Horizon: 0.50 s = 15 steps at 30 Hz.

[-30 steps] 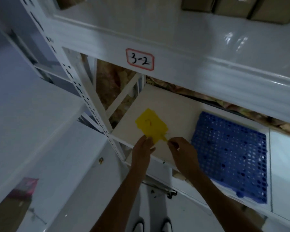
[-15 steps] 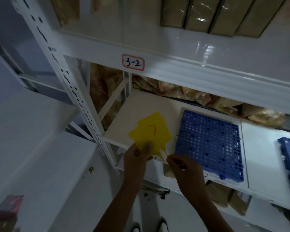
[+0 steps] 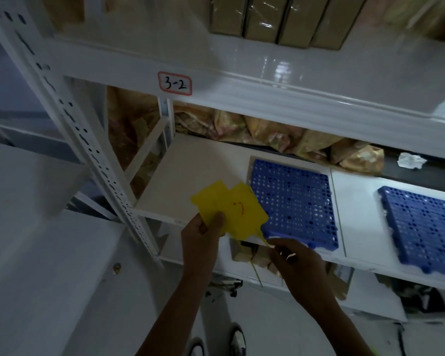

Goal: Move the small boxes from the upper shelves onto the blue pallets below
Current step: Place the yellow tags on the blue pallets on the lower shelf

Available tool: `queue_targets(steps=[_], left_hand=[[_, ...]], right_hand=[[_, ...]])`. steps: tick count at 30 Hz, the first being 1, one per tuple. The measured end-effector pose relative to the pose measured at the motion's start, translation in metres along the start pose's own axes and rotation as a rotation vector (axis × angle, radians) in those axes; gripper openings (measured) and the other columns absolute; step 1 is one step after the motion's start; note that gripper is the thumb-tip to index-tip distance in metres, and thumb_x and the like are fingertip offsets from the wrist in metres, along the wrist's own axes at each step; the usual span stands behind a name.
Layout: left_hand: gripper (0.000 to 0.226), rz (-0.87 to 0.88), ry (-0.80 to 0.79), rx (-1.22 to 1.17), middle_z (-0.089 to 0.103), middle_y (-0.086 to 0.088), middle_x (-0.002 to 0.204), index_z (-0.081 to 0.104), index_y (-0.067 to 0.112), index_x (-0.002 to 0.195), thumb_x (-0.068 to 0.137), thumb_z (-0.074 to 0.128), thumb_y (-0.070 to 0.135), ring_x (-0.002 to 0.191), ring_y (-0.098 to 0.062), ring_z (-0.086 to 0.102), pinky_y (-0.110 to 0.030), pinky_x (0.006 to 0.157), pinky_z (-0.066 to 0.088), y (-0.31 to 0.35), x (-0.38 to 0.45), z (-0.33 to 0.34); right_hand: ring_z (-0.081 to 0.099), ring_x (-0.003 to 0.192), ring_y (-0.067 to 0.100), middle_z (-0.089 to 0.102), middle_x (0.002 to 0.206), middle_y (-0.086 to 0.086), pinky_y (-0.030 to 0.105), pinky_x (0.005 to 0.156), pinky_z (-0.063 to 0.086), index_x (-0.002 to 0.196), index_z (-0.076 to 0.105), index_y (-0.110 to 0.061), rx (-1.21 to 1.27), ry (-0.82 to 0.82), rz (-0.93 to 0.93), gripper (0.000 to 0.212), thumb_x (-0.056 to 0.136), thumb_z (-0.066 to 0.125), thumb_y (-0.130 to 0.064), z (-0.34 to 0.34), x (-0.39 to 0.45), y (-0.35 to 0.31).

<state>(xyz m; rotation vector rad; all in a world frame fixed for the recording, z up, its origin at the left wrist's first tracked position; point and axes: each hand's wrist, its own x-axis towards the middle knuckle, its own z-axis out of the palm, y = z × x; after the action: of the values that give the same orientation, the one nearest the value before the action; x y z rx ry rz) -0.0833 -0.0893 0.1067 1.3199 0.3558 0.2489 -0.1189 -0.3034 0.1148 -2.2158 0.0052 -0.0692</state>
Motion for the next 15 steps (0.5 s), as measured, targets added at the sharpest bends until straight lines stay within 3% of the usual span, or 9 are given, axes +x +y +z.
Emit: queue_targets(steps=[2, 6, 11, 15], left_hand=[[0.015, 0.022, -0.013, 0.061, 0.072, 0.005, 0.066, 0.079, 0.032, 0.086, 0.095, 0.073, 0.02, 0.06, -0.004, 0.061, -0.03, 0.056, 0.055, -0.011, -0.01, 0.014], [0.006, -0.026, -0.102, 0.048, 0.073, -0.003, 0.069, 0.078, 0.027, 0.085, 0.091, 0.075, 0.029, 0.06, -0.004, 0.059, -0.025, 0.054, 0.05, -0.029, -0.034, 0.047], [0.014, -0.067, -0.119, 0.042, 0.064, -0.009, 0.063, 0.077, 0.022, 0.083, 0.095, 0.073, 0.029, 0.057, -0.008, 0.052, -0.024, 0.052, 0.041, -0.051, -0.06, 0.081], [0.013, -0.11, -0.082, 0.043, 0.07, 0.004, 0.068, 0.077, 0.026, 0.084, 0.094, 0.072, 0.033, 0.056, -0.002, 0.058, -0.016, 0.049, 0.042, -0.069, -0.086, 0.129]], right_hand=[[0.063, 0.064, 0.011, 0.07, 0.077, -0.014, 0.018, 0.057, 0.044, 0.091, 0.073, -0.045, 0.004, -0.008, 0.041, 0.021, 0.094, 0.076, -0.024, -0.009, -0.009, 0.006], [0.059, 0.061, 0.014, 0.067, 0.071, -0.011, 0.027, 0.056, 0.043, 0.083, 0.073, -0.042, -0.061, 0.04, 0.068, 0.015, 0.093, 0.076, -0.032, -0.032, -0.023, 0.023], [0.061, 0.066, 0.007, 0.07, 0.077, -0.01, 0.026, 0.061, 0.045, 0.079, 0.073, -0.034, -0.184, 0.156, 0.047, 0.025, 0.088, 0.082, -0.012, -0.088, -0.031, 0.063], [0.062, 0.061, 0.01, 0.069, 0.073, -0.018, 0.034, 0.061, 0.05, 0.085, 0.078, -0.028, -0.187, 0.225, 0.106, 0.02, 0.087, 0.082, -0.009, -0.157, -0.031, 0.115]])
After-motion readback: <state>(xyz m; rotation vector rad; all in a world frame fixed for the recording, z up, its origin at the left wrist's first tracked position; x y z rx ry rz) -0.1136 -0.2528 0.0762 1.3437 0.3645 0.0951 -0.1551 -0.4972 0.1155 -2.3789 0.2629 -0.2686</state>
